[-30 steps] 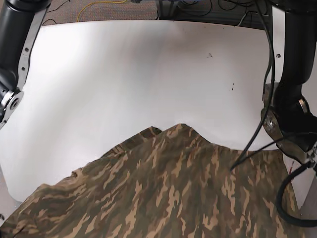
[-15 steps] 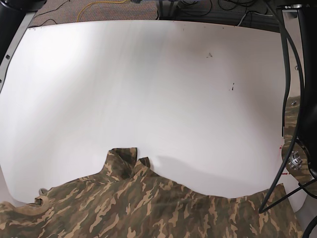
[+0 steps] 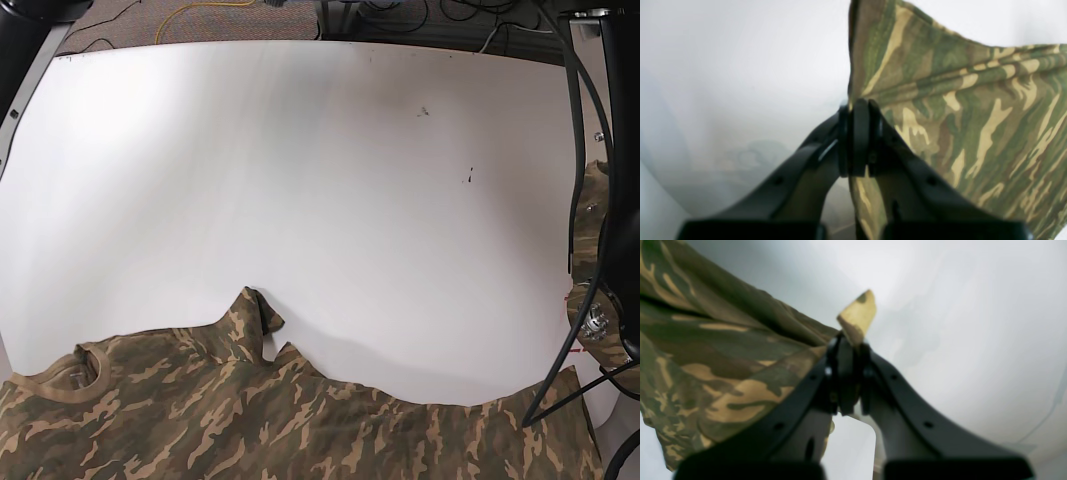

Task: Layout the t-shirt on the table in an organized manner, then fold the t-shirt properly
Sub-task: 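Lift the shirt high with both grippers and swing it up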

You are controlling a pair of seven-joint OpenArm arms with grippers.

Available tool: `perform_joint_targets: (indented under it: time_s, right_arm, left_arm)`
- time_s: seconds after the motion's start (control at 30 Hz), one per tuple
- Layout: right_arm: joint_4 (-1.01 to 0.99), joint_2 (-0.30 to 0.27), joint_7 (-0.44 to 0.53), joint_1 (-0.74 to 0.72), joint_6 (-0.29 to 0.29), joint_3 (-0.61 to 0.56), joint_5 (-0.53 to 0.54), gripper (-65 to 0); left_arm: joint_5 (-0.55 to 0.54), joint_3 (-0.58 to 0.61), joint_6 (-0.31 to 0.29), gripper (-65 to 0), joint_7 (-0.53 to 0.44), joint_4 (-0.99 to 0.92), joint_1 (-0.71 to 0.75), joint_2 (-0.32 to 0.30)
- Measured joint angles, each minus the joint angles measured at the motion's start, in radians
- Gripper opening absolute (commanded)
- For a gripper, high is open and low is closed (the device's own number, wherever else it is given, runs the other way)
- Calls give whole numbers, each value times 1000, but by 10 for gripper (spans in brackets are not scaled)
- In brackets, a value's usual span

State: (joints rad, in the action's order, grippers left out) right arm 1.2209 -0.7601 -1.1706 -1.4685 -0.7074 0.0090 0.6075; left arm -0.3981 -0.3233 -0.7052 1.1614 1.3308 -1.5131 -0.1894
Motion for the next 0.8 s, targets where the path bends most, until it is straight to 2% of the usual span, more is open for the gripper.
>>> perform_joint_targets:
  time_s: [0.8]
  right_arm:
    - [0,-5,-4,31,0,1,-2,-650]
  left_arm:
    - [4,1,-3,-650,12,3,67,2]
